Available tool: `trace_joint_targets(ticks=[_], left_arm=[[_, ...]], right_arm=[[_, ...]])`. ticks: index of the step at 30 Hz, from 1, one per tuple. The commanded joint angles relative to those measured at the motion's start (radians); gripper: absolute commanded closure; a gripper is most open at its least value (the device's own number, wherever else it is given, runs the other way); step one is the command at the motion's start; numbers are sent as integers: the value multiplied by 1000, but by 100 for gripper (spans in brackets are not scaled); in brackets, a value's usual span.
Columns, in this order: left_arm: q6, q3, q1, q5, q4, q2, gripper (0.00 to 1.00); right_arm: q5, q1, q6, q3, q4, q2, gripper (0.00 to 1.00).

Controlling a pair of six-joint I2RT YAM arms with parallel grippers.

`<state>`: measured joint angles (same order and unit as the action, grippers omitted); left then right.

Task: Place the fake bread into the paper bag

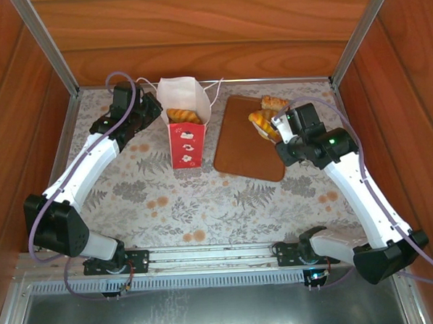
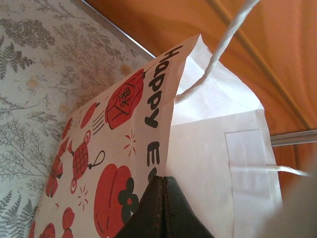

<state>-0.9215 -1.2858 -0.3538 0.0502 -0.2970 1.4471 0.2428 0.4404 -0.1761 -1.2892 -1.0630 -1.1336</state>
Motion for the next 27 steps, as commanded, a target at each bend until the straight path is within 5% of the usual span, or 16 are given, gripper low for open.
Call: trace_joint_targets(ticks=[1, 12, 27], left_arm=[[0, -26, -7, 8, 21, 5, 99], [0, -27, -7, 11, 28, 8, 100], [51, -47, -7, 7, 28, 17, 100]], right_arm=[[-46, 12, 18, -33, 31, 47, 63], [-131, 27, 57, -99, 1, 77, 63], [-92, 120, 221, -352, -217, 11, 63]])
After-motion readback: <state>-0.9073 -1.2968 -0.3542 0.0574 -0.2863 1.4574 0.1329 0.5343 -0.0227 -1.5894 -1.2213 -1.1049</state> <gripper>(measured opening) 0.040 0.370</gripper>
